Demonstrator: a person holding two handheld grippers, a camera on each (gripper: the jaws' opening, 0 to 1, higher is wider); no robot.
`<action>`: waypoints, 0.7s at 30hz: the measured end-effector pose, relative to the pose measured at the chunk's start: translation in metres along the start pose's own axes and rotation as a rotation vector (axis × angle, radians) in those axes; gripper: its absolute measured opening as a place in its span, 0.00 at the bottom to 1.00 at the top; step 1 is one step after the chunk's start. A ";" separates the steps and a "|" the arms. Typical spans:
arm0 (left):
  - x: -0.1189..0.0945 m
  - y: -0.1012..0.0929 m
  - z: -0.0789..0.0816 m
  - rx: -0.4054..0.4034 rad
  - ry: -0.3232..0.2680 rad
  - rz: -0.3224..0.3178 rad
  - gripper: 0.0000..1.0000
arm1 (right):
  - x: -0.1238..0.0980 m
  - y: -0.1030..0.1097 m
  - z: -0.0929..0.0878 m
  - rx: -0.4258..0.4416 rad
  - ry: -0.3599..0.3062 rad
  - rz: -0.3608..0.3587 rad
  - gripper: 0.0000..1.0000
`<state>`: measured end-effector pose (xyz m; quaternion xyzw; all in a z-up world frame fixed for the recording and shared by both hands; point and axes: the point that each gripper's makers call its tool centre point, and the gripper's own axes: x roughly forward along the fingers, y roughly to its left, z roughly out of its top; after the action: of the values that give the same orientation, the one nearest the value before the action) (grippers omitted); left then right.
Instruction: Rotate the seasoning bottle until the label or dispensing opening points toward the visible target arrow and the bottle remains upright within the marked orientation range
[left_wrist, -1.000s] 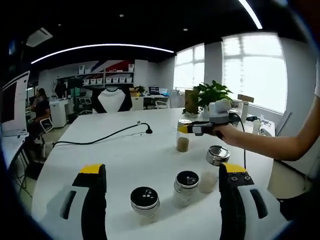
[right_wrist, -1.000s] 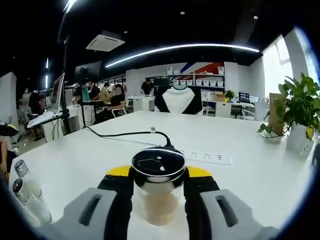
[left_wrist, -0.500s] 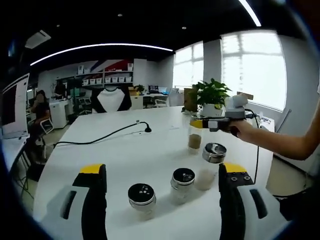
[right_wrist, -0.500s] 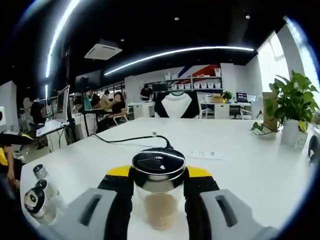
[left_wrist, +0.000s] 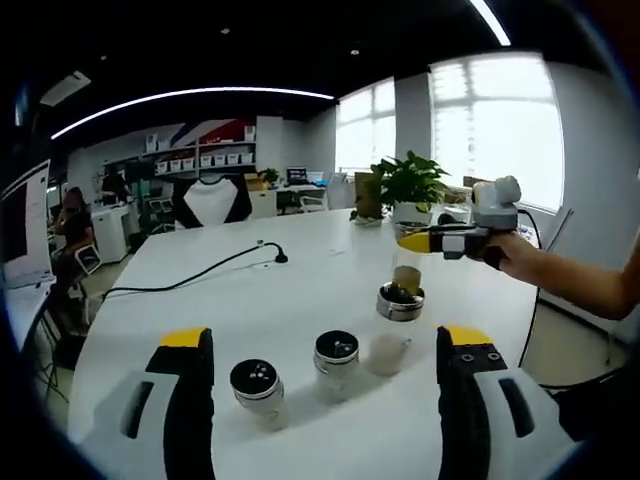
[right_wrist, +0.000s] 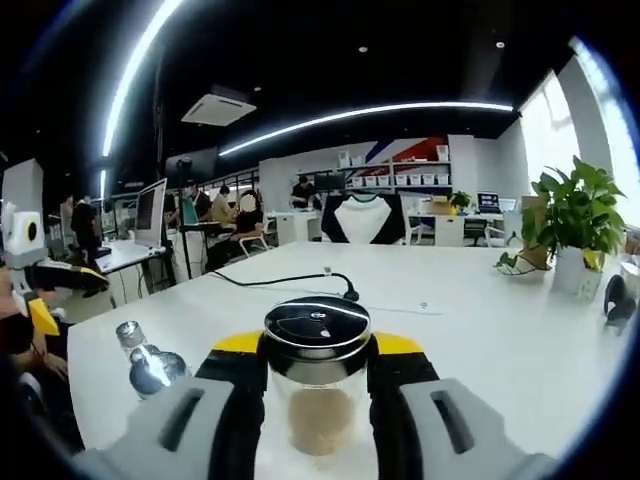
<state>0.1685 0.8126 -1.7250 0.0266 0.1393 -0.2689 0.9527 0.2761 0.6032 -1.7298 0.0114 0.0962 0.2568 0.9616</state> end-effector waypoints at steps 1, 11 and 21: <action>-0.001 -0.003 0.000 -0.001 -0.005 -0.005 0.98 | -0.006 0.003 0.000 0.005 0.001 0.004 0.36; -0.005 -0.025 -0.011 -0.009 0.002 -0.039 0.98 | -0.046 0.020 -0.003 0.065 -0.017 0.028 0.36; -0.008 -0.047 -0.015 0.010 0.006 -0.092 0.97 | -0.080 0.049 -0.009 0.046 -0.017 0.080 0.36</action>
<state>0.1336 0.7783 -1.7362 0.0256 0.1421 -0.3131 0.9387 0.1818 0.6060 -1.7206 0.0397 0.0936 0.2925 0.9509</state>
